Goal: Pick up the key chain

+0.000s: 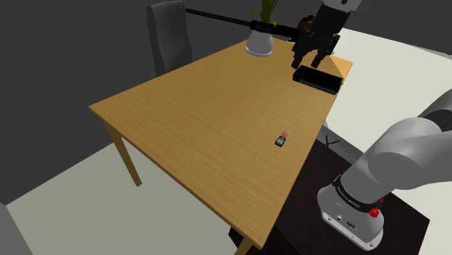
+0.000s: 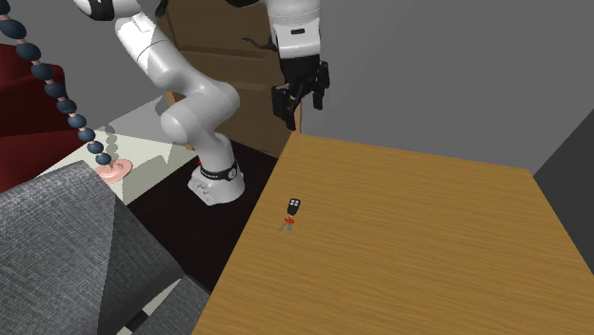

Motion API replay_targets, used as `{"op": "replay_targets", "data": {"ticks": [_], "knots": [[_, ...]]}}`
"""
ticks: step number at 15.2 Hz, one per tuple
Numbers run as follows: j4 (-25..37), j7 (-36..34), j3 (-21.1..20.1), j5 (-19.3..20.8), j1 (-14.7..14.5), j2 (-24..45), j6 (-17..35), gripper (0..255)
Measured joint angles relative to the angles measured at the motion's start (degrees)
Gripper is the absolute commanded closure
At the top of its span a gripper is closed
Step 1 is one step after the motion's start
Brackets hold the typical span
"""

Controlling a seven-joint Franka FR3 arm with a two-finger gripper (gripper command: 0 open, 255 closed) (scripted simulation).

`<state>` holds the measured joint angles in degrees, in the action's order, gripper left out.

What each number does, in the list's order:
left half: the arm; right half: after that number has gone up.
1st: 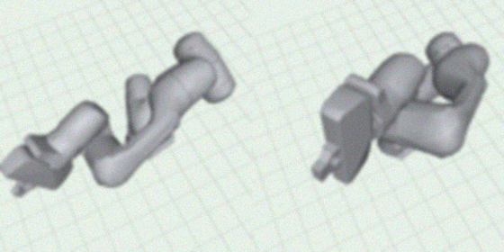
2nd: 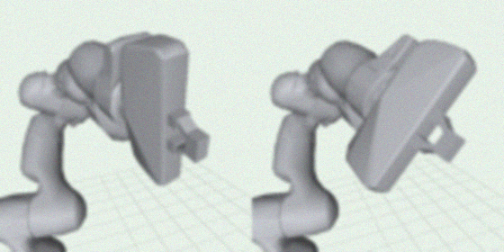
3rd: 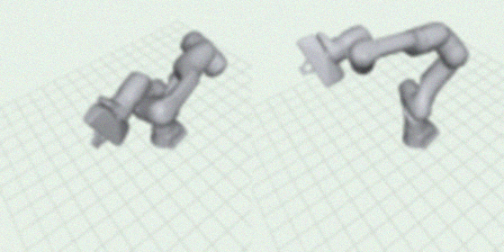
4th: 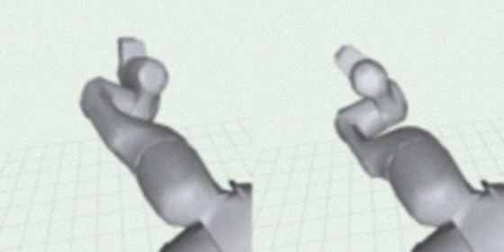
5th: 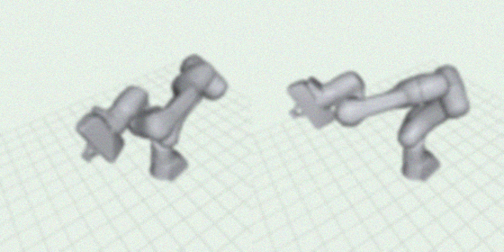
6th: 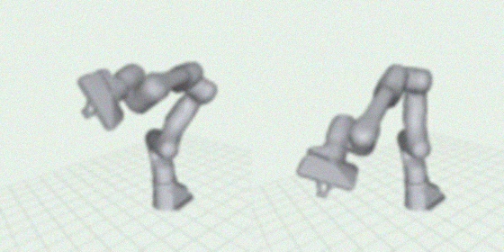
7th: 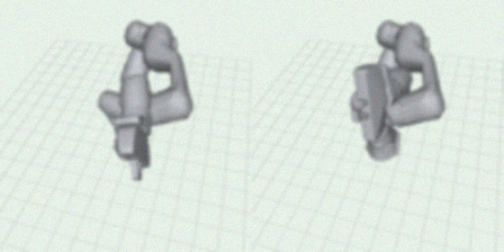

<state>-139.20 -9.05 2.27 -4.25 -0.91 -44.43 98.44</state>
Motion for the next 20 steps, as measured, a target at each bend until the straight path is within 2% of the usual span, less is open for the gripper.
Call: {"op": "replay_targets", "data": {"ticks": [2,6,12,20], "knots": [[-1.0,-0.9,-0.2,-0.1,0.4,0.1,0.9,0],[-7.4,-7.6,-1.9,-0.7,3.0,0.0,6.6,0],[-17.3,-19.0,-4.9,-2.1,7.3,2.2,17.3,0],[-27.2,-35.4,-10.2,-5.7,11.7,11.6,34.5,0]]}}
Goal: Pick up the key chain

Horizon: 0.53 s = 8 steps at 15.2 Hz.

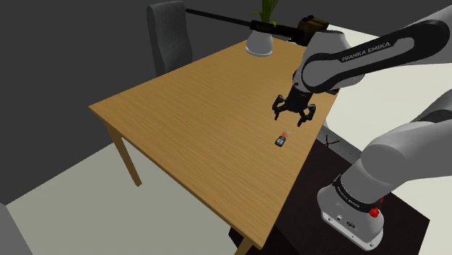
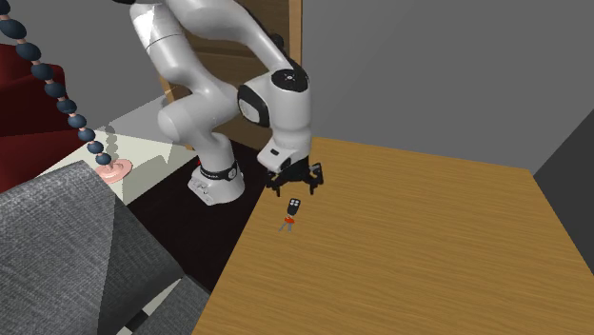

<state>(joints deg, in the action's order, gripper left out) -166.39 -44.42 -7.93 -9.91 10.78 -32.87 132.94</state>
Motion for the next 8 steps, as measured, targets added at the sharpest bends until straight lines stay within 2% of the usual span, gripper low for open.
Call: {"op": "replay_targets", "data": {"ticks": [3,8], "knots": [[-3.1,-5.0,-1.4,-1.2,1.4,3.2,5.7,0],[-4.0,-6.1,-2.2,-2.1,1.5,9.2,12.6,0]]}}
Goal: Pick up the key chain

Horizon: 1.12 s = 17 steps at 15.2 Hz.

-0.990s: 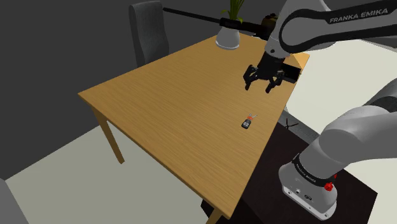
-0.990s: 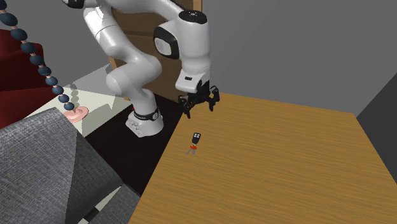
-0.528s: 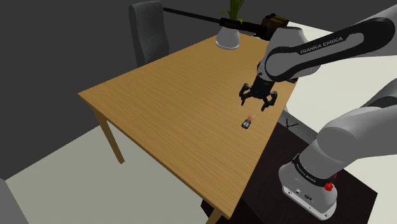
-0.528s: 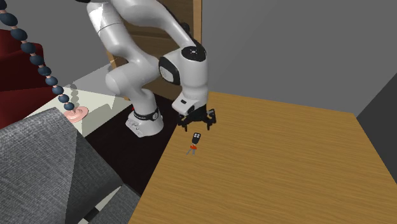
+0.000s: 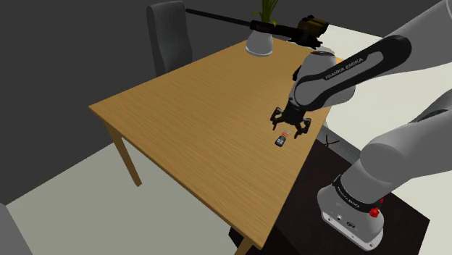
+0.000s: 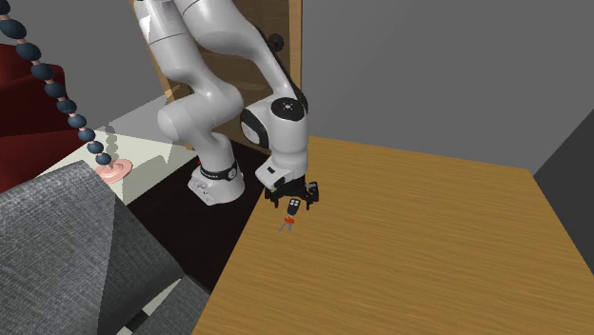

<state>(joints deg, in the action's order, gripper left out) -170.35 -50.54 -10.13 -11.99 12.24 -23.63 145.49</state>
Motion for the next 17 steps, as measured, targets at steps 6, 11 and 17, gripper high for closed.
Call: {"op": "replay_targets", "data": {"ticks": [6,11,17], "knots": [[-0.6,0.3,-0.1,-0.4,-0.1,3.9,4.6,255],[-0.6,0.3,-0.2,-0.4,-0.1,4.0,4.7,255],[-0.4,0.2,0.0,-0.2,0.0,1.7,2.2,255]]}}
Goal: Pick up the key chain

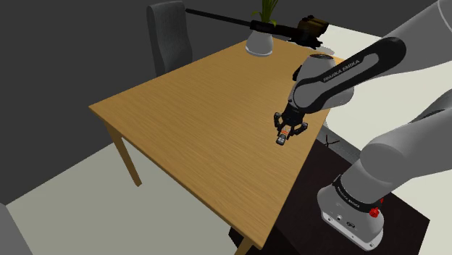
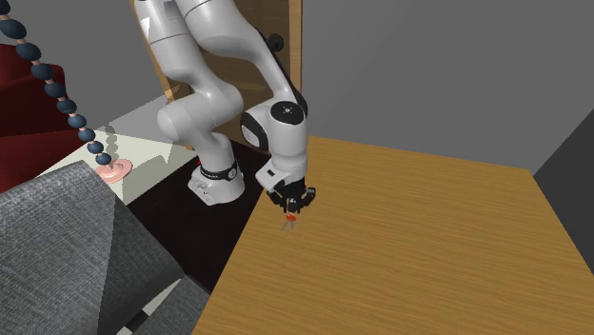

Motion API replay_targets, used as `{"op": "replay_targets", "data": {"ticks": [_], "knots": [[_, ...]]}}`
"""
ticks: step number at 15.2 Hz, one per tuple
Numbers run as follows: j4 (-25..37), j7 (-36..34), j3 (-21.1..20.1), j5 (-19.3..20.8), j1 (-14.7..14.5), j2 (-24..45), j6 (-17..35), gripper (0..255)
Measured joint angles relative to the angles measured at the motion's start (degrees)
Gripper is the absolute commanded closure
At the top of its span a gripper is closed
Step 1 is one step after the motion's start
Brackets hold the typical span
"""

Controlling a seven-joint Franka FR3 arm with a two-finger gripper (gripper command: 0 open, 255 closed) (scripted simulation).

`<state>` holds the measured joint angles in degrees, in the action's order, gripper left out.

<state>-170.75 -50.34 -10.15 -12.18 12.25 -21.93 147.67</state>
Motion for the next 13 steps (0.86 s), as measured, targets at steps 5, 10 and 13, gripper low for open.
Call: {"op": "replay_targets", "data": {"ticks": [5,10,13], "knots": [[0.8,-0.3,0.3,0.6,0.2,-5.5,-6.3,255],[2.5,-0.8,0.6,1.2,0.4,-9.9,-12.4,255],[3.3,-0.9,0.9,1.5,0.4,-12.3,-15.5,255]]}}
